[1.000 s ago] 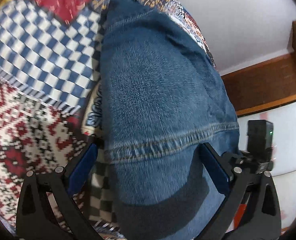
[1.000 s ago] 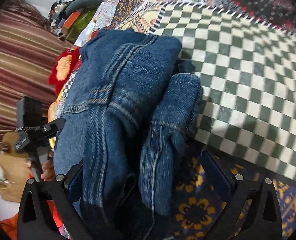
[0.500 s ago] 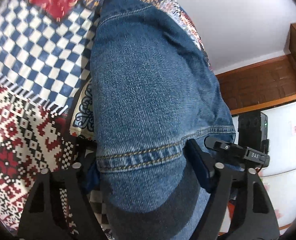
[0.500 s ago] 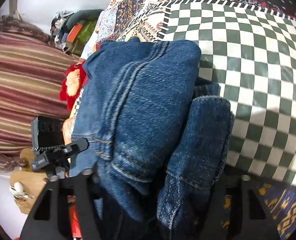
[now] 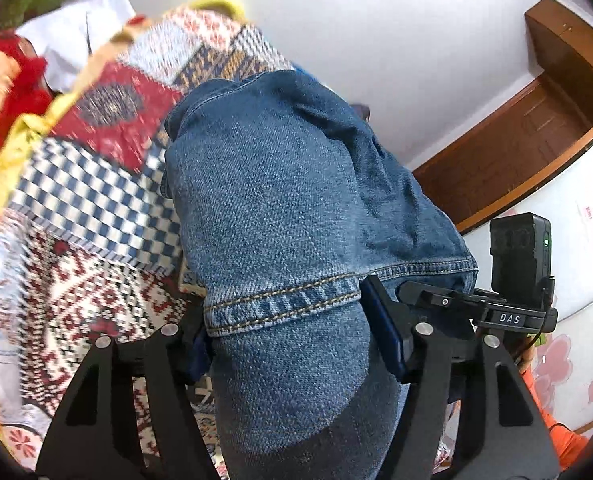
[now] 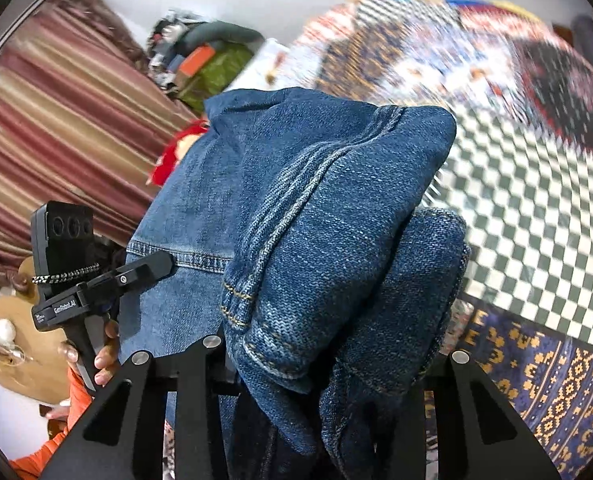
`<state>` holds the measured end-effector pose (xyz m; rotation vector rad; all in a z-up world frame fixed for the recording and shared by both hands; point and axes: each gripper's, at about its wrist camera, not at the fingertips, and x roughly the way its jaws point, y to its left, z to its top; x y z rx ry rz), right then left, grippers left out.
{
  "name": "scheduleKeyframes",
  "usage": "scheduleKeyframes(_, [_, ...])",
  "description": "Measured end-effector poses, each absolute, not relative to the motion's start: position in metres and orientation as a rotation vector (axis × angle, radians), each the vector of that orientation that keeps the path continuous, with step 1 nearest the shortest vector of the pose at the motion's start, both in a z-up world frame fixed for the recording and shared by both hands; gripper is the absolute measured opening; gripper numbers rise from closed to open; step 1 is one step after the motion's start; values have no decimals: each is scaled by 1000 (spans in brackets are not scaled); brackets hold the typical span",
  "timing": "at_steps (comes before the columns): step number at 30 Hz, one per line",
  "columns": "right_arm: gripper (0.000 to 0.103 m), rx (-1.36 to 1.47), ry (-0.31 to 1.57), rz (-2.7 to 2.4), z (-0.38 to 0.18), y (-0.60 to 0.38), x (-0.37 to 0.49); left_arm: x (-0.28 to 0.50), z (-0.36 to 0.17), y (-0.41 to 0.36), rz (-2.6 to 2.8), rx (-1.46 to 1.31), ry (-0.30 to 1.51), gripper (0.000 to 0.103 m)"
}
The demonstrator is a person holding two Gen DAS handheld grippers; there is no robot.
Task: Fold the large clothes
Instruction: 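Grasp the jacket bundle with both grippers and lift it off the quilt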
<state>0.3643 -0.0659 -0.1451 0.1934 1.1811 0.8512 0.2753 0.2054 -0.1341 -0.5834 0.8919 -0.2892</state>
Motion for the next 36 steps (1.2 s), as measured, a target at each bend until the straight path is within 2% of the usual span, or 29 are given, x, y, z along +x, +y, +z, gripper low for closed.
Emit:
scheduleKeyframes(7, [35,147,1099,905,-105,-29,337,260,-104,238,-254,-569,818,66])
scheduleKeyframes(12, [35,124,1104,933,-103,3,326,243,-102,265,-224,-583,813,66])
scheduleKeyframes(17, [35,84,1147,940,-124,35,322,237,-135,290,-194,-636,854,66])
scheduleKeyframes(32, [35,20,1369,871,-242,93,356,251,-269,333,-133,-750,1031,66])
scheduleKeyframes(34, [39,-11,1367,888,-247,97,358,247,-279,337,-135,-773,1029,68])
scheduleKeyframes(36, [46,-41,1365,894,-252,100,360,243,-284,337,-126,-768,1031,71])
